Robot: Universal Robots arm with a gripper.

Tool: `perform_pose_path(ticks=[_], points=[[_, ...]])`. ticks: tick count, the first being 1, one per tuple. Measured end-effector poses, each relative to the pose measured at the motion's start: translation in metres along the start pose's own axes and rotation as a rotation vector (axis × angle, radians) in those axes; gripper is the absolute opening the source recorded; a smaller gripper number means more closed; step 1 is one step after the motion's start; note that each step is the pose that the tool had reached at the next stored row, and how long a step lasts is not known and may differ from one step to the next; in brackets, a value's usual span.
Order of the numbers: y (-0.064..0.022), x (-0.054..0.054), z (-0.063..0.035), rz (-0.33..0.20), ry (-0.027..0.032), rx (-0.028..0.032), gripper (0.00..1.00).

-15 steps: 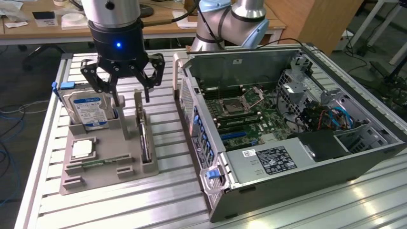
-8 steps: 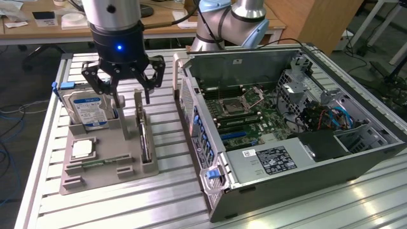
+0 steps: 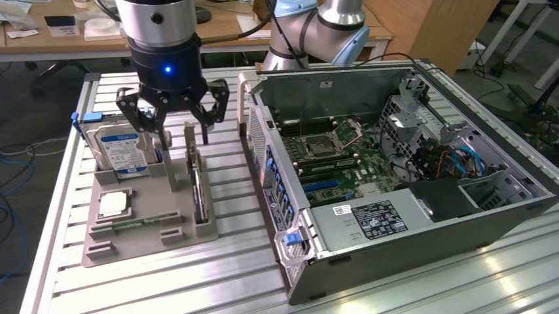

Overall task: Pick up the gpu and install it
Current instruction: 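Pick up the gpu and move the gpu toward the slot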

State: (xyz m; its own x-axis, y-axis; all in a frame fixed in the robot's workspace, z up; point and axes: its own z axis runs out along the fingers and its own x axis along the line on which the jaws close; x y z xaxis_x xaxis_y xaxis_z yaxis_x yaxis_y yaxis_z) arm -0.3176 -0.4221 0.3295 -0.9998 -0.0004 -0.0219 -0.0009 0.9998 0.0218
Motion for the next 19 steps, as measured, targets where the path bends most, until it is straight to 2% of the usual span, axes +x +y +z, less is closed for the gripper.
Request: perform_pose_path(ticks=[6, 14, 19], points=[[-0.0001, -0.001, 0.0048, 0.000, 0.0000, 0.0001, 0.65], [-0.0004, -0.002, 0.0162, 0.000, 0.0001, 0.0001, 0.65], [-0.0010, -0.002, 0.0247, -0.002, 0.0031, 0.0000, 0.65]])
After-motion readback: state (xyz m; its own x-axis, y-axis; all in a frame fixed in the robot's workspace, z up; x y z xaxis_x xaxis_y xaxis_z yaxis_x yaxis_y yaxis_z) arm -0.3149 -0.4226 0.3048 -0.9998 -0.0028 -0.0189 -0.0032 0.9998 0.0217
